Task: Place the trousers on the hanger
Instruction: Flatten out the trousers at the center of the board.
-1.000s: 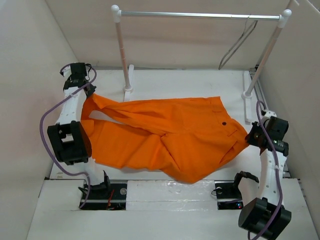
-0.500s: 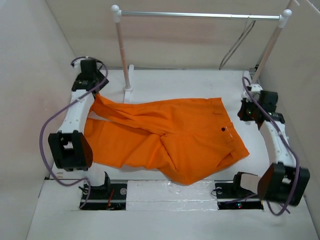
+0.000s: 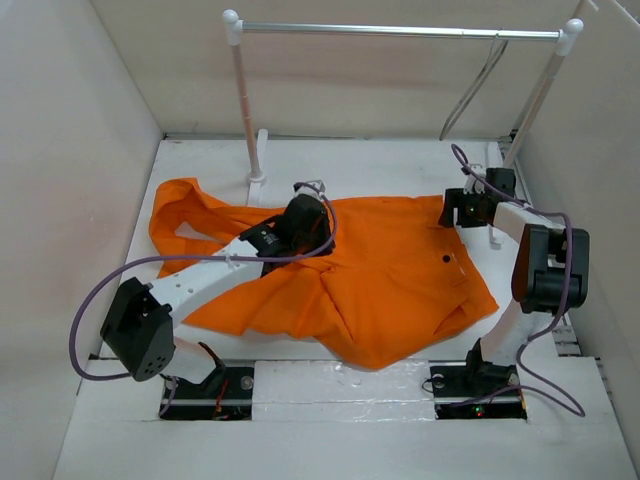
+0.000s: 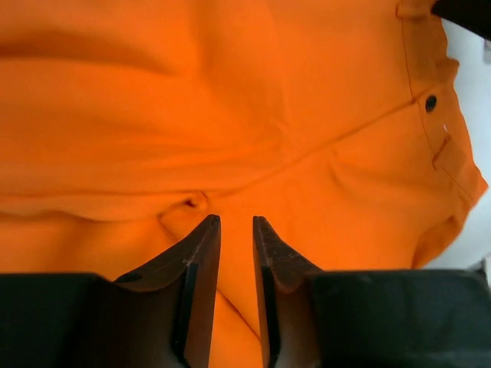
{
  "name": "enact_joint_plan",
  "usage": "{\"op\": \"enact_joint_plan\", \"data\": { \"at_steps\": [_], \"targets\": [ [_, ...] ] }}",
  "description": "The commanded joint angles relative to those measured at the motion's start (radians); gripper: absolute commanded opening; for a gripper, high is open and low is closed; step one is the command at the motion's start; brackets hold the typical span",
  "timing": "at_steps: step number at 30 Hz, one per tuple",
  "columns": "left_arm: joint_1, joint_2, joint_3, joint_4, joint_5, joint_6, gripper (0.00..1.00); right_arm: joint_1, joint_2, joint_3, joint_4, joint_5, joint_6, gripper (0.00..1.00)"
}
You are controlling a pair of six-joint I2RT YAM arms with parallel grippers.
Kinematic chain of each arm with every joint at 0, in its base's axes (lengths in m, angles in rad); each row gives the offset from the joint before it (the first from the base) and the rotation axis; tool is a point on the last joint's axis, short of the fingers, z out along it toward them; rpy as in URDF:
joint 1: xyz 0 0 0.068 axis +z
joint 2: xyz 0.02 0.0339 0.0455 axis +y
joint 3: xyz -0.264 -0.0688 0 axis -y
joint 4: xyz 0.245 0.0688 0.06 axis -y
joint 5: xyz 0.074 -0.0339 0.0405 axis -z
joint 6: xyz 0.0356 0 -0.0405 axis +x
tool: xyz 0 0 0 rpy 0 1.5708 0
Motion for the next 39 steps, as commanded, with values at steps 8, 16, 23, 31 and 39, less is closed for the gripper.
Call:
{"op": "enact_joint_plan", "data": {
  "at_steps": [8, 16, 23, 31, 39],
  "targets": [
    [-0.064, -0.026, -0.004, 0.013, -0.060, -0.041, 0.34, 0.074, 0.033, -0.044, 0.105, -0.041, 0.079, 0.64],
    [-0.064, -0.066, 0.053, -0.041, -0.100, 0.002, 0.34, 0.036, -0.004, -0.078, 0.088, -0.078, 0.127, 0.00],
    [-0.064, -0.086, 0.054, -0.076, -0.136, 0.009, 0.36, -0.091, -0.274, -0.078, -0.120, 0.121, 0.117, 0.00],
    [-0.034, -0.102, 0.030, -0.076, -0.142, 0.022, 0.66, -0.297, -0.290, 0.036, -0.230, 0.258, 0.069, 0.24],
    [0.309, -0.240, -0.096, -0.104, -0.168, -0.023, 0.65, -0.181, -0.340, 0.052, -0.250, 0.197, 0.056, 0.62]
  ]
}}
